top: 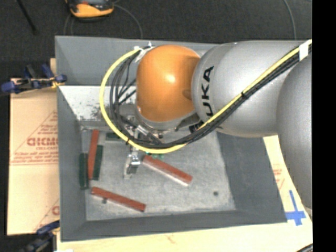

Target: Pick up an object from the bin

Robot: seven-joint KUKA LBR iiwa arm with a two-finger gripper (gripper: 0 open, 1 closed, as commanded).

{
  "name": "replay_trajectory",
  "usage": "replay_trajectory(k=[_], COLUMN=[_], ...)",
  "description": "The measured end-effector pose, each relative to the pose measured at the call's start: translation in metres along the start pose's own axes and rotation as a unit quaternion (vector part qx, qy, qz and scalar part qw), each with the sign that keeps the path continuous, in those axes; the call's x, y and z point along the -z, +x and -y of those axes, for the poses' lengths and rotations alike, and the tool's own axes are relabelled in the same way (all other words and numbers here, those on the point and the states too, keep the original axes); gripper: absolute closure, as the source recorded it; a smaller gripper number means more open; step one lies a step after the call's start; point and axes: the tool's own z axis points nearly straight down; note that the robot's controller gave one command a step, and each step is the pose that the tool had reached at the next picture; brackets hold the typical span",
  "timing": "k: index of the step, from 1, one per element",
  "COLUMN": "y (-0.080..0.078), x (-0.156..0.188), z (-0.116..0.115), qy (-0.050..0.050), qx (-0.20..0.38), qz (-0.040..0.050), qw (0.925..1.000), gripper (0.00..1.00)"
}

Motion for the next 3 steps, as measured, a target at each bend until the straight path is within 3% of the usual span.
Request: replay_trajectory(k=[1, 2, 3], y=[-0.002, 0.015, 0.011], x=[0.004, -0.034, -0.087], z=[0.001, 0.014, 0.018], qy=[-0.001, -0.001, -0.001], qx=[-0.001, 0.021, 0.017], qz=[0.0035, 0.0074, 0.0052], qw=[1.0000, 0.9997, 0.9998], gripper=[0.00, 0.00, 0.00])
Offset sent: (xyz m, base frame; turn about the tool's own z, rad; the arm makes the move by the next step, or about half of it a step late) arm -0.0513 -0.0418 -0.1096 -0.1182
